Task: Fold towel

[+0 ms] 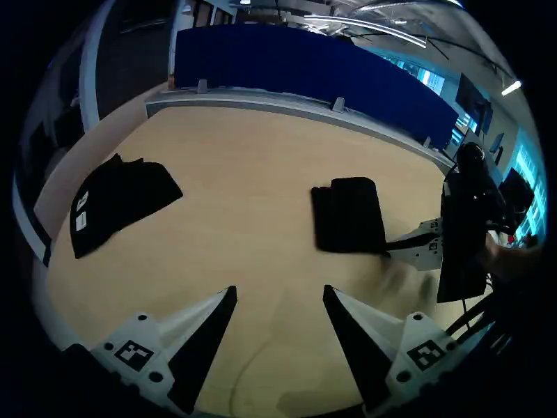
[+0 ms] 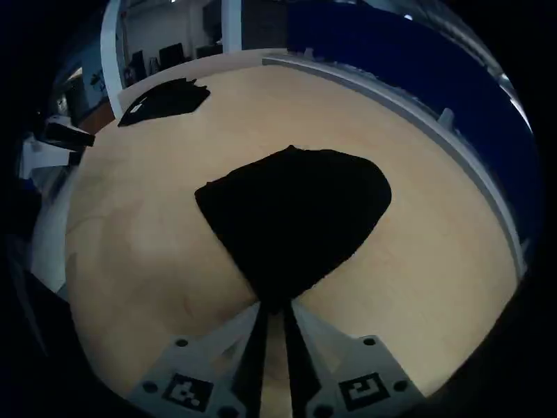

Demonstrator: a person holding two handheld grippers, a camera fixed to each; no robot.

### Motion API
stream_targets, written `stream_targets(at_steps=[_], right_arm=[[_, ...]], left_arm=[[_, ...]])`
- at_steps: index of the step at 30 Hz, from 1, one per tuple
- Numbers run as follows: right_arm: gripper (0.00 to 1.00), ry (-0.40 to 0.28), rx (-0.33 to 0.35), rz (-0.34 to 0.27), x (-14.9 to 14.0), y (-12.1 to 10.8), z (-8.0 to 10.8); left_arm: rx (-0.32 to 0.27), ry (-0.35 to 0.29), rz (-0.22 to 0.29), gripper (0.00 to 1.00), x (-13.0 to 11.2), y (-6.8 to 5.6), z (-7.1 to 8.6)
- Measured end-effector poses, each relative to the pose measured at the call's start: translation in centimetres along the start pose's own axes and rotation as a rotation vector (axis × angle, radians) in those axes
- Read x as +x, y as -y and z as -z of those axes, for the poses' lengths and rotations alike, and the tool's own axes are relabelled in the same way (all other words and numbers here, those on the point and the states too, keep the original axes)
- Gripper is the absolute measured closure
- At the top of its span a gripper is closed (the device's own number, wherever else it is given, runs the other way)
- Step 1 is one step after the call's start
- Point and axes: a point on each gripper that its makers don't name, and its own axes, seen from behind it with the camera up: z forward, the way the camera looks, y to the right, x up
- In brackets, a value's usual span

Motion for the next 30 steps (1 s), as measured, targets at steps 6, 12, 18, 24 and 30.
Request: stream_targets(at_steps=[6, 12, 18, 24, 30], right_arm=[[0.93, -0.021, -0.009, -0.02, 0.8, -0.4, 0.2], [0.94, -0.054, -0.022, -0.019, 2.2, -1.0, 0.9], [0.94, -0.109, -0.042, -0.011, 4.7, -1.9, 2.5], [0.94, -0.185, -0.065, -0.001, 8.3, -3.1, 4.8], [0.94, -0.241, -0.08, 0.01, 11.1, -4.1, 7.1]], left_arm=[[-0.003, -0.001, -0.01, 0.08, 0.2, -0.3, 0.2], [-0.01, -0.005, -0.015, 0.08, 0.6, -0.6, 0.4], [-0.011, -0.015, -0.029, 0.08, 1.3, -0.7, 0.6], [-0.01, -0.028, -0.035, 0.08, 2.1, -0.8, 0.7], [-0.006, -0.042, -0.042, 0.08, 3.0, -0.6, 1.0]])
